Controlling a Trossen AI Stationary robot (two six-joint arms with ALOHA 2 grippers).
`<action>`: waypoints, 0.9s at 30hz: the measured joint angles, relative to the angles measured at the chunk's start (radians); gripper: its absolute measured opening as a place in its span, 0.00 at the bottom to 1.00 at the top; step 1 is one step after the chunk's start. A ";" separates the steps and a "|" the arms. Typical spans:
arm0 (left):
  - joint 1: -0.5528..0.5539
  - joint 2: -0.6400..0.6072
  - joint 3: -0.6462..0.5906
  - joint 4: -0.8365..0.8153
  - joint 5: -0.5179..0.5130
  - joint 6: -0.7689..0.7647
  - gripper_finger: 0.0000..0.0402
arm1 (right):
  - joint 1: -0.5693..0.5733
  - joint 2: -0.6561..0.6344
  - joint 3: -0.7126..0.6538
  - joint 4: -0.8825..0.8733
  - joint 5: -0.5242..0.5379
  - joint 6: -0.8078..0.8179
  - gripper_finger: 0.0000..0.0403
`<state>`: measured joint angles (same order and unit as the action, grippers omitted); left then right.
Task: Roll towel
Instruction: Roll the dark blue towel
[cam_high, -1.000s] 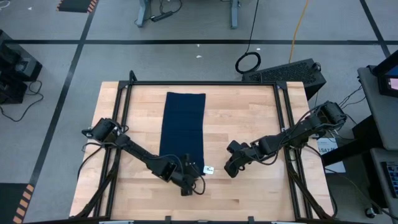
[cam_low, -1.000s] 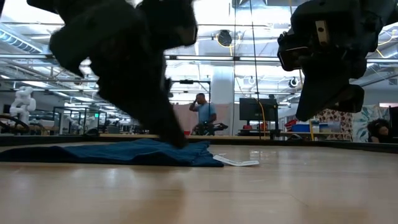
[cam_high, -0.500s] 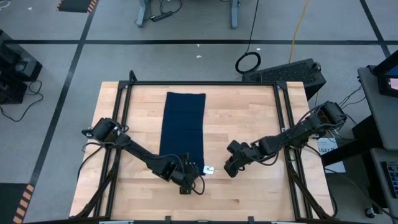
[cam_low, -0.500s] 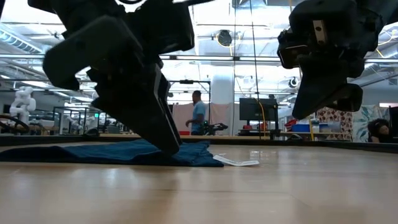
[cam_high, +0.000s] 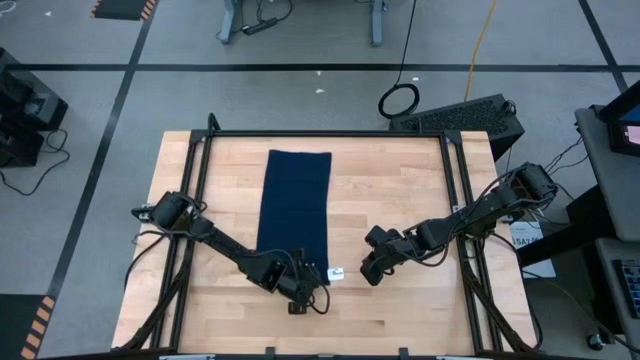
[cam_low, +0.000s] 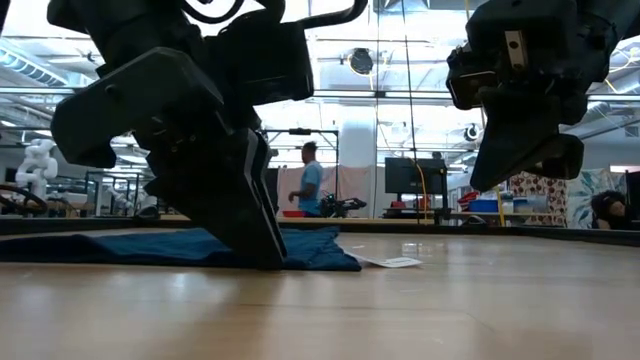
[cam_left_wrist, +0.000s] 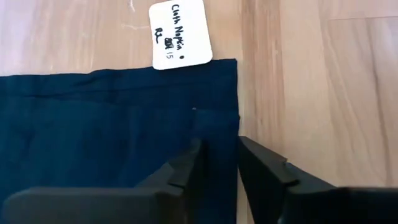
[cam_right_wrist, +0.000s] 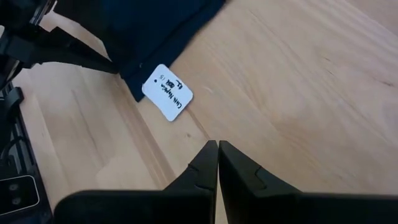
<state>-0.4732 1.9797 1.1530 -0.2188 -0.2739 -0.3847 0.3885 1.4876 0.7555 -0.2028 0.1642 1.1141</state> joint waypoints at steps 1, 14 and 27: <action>0.000 0.000 0.000 0.002 0.006 0.000 0.23 | 0.000 0.000 0.000 0.000 0.000 0.000 0.02; 0.017 0.001 0.033 -0.002 0.147 -0.073 0.06 | 0.024 0.006 0.000 0.203 0.053 0.061 0.02; 0.064 -0.023 0.036 0.037 0.308 -0.108 0.13 | 0.119 0.288 0.000 0.761 0.045 0.091 0.02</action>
<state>-0.4088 1.9568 1.1889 -0.1815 0.0341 -0.4929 0.5073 1.7757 0.7551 0.5583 0.2094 1.2049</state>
